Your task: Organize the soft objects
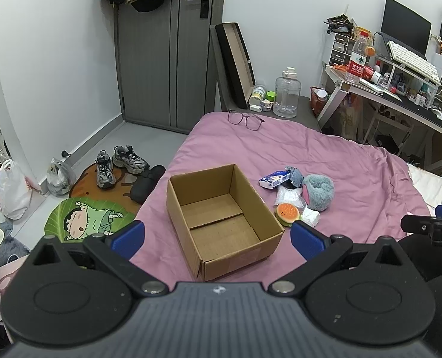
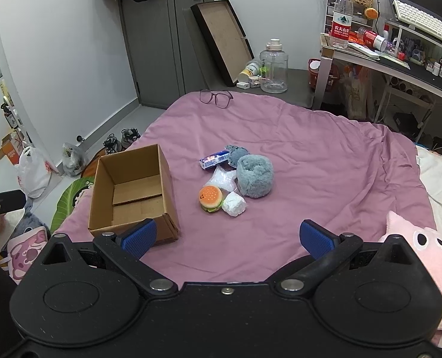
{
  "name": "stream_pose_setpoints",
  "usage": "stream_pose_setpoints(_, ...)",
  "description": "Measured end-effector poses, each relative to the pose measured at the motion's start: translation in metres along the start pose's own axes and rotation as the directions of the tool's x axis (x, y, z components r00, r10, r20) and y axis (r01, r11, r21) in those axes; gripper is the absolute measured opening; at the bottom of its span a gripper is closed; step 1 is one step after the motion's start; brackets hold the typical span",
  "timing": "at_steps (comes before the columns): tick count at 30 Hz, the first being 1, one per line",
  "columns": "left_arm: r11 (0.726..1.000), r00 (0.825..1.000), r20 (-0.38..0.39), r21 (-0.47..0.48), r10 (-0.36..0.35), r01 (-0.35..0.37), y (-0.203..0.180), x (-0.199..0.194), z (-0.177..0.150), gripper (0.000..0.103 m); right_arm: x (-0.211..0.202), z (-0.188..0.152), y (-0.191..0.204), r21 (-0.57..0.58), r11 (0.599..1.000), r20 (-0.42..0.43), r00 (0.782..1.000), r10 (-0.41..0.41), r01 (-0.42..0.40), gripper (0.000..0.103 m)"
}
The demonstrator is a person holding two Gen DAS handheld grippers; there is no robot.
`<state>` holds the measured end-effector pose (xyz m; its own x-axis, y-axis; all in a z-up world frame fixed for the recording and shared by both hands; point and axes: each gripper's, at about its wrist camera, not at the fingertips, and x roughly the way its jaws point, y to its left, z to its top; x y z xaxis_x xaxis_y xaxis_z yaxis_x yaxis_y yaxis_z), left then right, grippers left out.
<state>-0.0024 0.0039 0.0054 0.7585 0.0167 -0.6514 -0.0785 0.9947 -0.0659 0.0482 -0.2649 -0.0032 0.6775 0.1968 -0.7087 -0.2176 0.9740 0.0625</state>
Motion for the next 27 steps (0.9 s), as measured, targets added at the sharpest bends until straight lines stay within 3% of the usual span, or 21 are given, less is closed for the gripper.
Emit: stream_pose_setpoints(27,1.0,1.0,-0.004,0.005,0.001,-0.001,-0.0052,0.0038,-0.0032,0.103,0.0001,0.0016,-0.0049,0.008,0.998,0.004,0.998,-0.062,0.062,0.103)
